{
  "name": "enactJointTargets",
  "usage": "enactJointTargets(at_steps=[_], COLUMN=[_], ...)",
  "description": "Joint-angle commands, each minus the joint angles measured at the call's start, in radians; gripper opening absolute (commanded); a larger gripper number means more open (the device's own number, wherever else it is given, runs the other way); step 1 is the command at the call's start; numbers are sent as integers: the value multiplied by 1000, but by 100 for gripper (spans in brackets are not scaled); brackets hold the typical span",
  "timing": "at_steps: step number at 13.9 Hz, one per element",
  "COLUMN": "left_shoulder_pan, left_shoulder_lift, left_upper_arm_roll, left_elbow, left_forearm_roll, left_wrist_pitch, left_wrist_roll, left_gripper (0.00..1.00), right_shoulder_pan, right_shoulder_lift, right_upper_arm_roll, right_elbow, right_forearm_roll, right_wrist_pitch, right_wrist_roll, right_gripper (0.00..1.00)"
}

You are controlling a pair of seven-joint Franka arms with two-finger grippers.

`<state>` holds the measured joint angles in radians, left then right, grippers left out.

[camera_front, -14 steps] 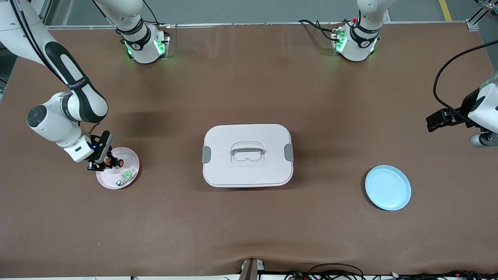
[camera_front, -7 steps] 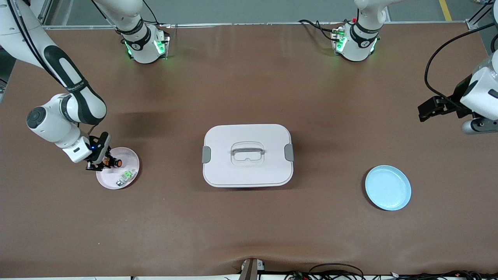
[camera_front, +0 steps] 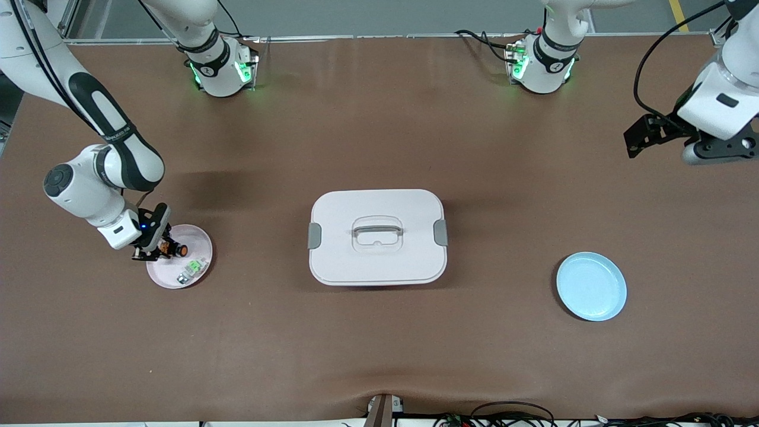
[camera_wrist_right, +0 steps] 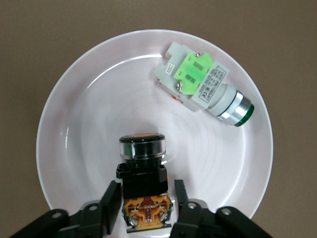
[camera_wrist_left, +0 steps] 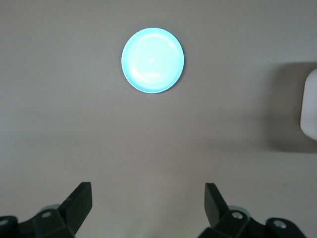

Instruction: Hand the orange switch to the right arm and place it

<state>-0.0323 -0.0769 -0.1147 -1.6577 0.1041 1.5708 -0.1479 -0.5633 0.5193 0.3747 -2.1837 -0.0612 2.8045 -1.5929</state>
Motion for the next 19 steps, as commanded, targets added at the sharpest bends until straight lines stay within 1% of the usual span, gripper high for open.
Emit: enactJointTargets(at_steps=[1, 3, 5, 8, 9, 10, 11, 13, 17, 19], left_shoulder_pan=[-17, -17, -5, 21, 47, 89, 112, 111, 107, 106], left_shoulder_lift=[-52, -55, -55, -53, -53, -53, -55, -55, -53, -52], left_upper_arm_roll=[24, 23, 24, 10, -5, -41, -60, -57, -57, -60], left_elbow=[-47, -42, -37, -36, -36, -33, -25, -16, -14, -11], left_forearm_roll=[-18, -27, -63, -70, -89, -107, -115, -116, -116, -116], left_wrist_pitch=[17, -1, -14, -17, -17, -20, -34, -41, -47, -52], left_wrist_roll=[66, 76, 77, 77, 77, 77, 77, 76, 73, 70], left_gripper=[100, 100, 100, 100, 100, 100, 100, 100, 100, 100], right_shoulder_pan=[-7, -6, -6, -3, 8, 16, 22, 29, 29, 28], right_shoulder_lift=[5, -7, -25, -73, -88, -108, -125, -147, -151, -151], right_upper_arm_roll=[12, 13, 16, 24, 24, 24, 24, 24, 23, 17], right_elbow=[12, 12, 19, 39, 48, 61, 82, 166, 391, 491], right_forearm_roll=[-17, -17, -9, -9, -9, -9, -9, -9, -23, -31], right_wrist_pitch=[-3, -10, -51, -166, -199, -239, -294, -441, -736, -842], right_wrist_roll=[39, 41, 42, 126, 157, 191, 220, 266, 338, 390], right_gripper=[100, 100, 100, 100, 100, 100, 100, 100, 100, 100])
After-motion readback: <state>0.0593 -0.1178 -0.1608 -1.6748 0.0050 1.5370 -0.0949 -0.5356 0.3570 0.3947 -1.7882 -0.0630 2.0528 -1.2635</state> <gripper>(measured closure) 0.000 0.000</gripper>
